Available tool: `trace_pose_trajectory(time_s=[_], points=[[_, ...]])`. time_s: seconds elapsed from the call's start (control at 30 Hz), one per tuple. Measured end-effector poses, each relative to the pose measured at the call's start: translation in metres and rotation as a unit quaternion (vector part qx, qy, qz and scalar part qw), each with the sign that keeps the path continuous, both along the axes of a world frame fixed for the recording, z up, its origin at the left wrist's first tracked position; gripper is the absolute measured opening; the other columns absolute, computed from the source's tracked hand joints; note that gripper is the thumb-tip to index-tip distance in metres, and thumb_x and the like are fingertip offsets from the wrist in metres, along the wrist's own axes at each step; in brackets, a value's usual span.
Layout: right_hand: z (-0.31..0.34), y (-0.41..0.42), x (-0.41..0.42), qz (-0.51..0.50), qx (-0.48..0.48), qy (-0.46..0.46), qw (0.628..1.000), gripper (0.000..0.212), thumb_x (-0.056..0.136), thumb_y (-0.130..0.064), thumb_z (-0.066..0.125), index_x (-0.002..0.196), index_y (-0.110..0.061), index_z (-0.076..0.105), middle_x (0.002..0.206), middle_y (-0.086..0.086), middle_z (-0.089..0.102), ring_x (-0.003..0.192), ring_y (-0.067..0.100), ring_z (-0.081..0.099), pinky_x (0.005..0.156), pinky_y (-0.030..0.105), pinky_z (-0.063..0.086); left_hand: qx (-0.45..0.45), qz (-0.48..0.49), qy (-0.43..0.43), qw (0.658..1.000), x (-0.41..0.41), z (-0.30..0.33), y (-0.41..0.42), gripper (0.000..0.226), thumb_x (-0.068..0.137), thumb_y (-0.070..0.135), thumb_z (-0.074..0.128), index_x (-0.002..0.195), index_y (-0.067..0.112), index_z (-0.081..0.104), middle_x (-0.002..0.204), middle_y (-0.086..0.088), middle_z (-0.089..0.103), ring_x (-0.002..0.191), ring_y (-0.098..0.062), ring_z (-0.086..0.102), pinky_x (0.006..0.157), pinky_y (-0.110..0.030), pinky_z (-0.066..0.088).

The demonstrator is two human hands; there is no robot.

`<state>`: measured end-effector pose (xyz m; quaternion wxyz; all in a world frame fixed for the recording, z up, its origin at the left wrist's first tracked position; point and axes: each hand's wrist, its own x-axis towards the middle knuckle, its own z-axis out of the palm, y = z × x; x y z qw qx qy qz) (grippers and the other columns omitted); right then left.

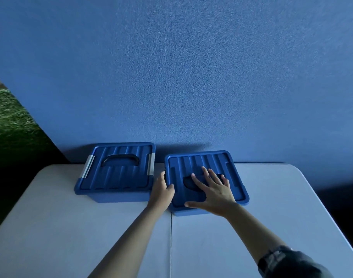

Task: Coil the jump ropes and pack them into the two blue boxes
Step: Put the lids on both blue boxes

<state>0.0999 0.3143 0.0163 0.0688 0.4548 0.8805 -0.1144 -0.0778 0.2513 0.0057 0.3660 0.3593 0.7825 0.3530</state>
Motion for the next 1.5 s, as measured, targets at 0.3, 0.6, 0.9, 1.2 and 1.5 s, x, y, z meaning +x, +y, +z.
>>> trace_pose_trajectory(time_s=[0.3, 0.6, 0.9, 1.2, 1.5], points=[[0.014, 0.008, -0.036, 0.048, 0.043, -0.015, 0.998, 0.129, 0.048, -0.099, 0.029, 0.142, -0.011, 0.029, 0.158, 0.005, -0.012, 0.145, 0.023, -0.013, 0.114, 0.059, -0.002, -0.024, 0.033, -0.023, 0.999, 0.000, 0.013, 0.008, 0.054, 0.096, 0.013, 0.053, 0.144, 0.013, 0.029, 0.136, -0.009, 0.051, 0.114, -0.026, 0.054, 0.080, -0.025, 0.037], [-0.011, 0.004, -0.029, 0.065, 0.000, -0.002, 0.998, 0.112, 0.051, -0.100, 0.025, 0.143, -0.049, -0.013, 0.153, -0.010, -0.029, 0.142, 0.011, -0.025, 0.114, 0.055, -0.014, -0.043, 0.018, -0.048, 0.998, -0.011, 0.014, 0.004, 0.064, 0.090, 0.020, 0.063, 0.145, 0.019, 0.029, 0.133, -0.007, 0.052, 0.098, -0.015, 0.051, 0.079, -0.024, 0.039], [-0.011, 0.004, -0.029, 0.058, -0.008, 0.012, 0.998, 0.110, 0.050, -0.101, 0.025, 0.140, -0.053, -0.015, 0.152, -0.013, -0.030, 0.140, 0.008, -0.026, 0.114, 0.053, -0.015, 0.005, 0.026, 0.011, 1.000, -0.014, 0.018, 0.006, 0.035, 0.090, 0.005, 0.051, 0.077, 0.036, 0.062, 0.072, 0.007, 0.053, 0.074, -0.014, 0.048, 0.051, -0.008, 0.033], [-0.012, -0.001, -0.027, 0.049, 0.001, 0.039, 0.998, 0.112, 0.047, -0.101, 0.021, 0.143, -0.051, -0.009, 0.153, -0.011, -0.028, 0.141, 0.009, -0.026, 0.114, 0.053, -0.016, -0.017, 0.039, -0.023, 0.999, -0.012, 0.010, 0.009, 0.038, 0.085, 0.022, 0.073, 0.122, 0.015, 0.066, 0.117, 0.002, 0.068, 0.111, -0.011, 0.060, 0.083, -0.015, 0.041], [-0.015, 0.007, -0.018, 0.034, -0.030, 0.159, 0.986, 0.078, 0.080, -0.076, 0.032, 0.147, -0.037, 0.023, 0.157, -0.015, 0.002, 0.145, 0.002, -0.004, 0.117, 0.037, -0.013, -0.004, -0.018, 0.193, 0.981, 0.006, -0.002, 0.017, 0.033, 0.095, 0.024, 0.057, 0.123, 0.009, 0.063, 0.112, -0.012, 0.067, 0.102, -0.024, 0.063, 0.082, -0.028, 0.050]])
